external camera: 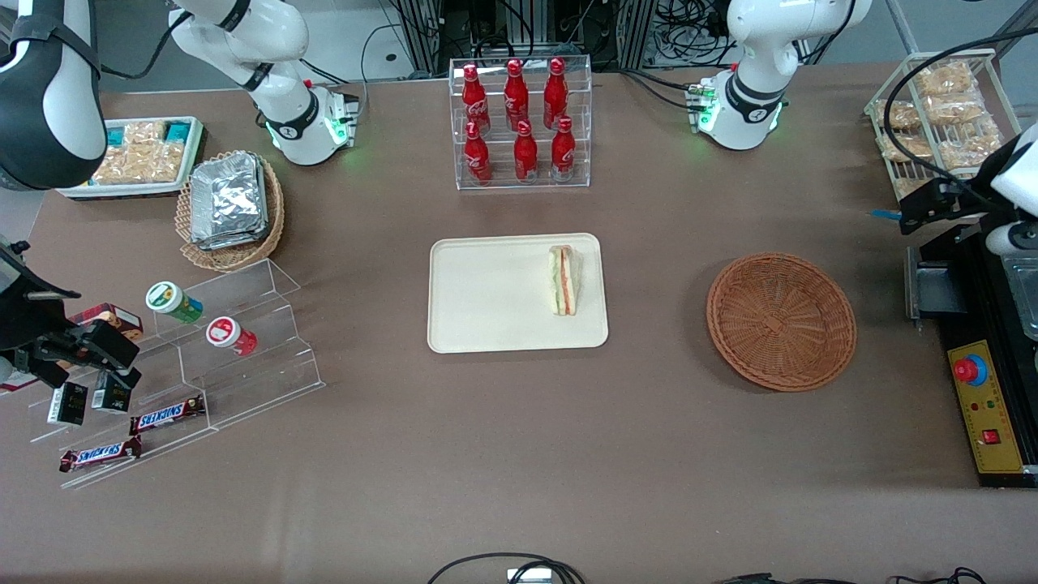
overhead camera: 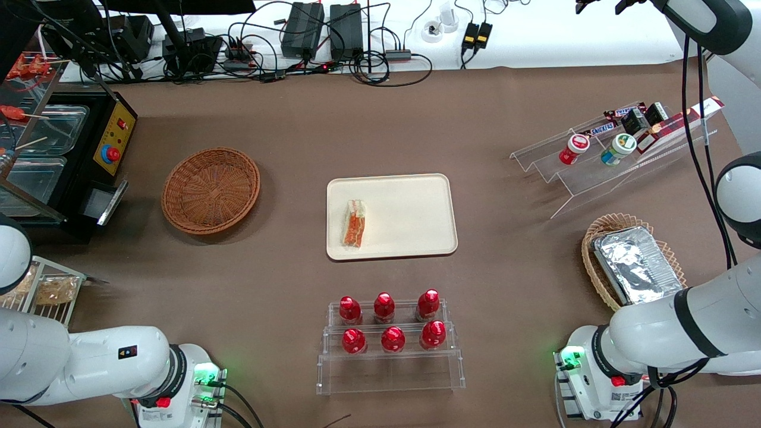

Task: Place sandwich from basket to tray

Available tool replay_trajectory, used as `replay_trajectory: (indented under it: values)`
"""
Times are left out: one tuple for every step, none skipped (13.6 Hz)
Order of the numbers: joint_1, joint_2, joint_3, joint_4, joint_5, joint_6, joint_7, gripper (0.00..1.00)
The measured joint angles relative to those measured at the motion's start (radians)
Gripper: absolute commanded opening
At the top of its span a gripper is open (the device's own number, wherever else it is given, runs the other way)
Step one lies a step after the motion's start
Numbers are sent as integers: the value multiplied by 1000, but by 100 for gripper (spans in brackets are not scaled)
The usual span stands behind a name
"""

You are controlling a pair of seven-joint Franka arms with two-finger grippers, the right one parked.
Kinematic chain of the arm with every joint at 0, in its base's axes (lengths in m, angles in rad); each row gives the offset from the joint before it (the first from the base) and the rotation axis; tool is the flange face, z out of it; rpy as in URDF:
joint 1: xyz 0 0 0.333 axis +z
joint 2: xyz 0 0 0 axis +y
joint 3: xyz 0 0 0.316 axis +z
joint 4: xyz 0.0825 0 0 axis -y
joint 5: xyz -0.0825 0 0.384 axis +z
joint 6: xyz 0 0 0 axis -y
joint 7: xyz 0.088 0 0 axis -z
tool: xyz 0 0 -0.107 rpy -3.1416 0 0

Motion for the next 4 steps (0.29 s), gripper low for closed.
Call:
replay_trajectory:
  values:
    - [-2,-3,0,0,-16,-1,3,100]
    - [-3,-3,0,-1,-25,-1,4,100]
    - [-3,-3,0,-4,-30,-1,7,100]
    - [-3,-2,0,-7,-34,-1,13,100]
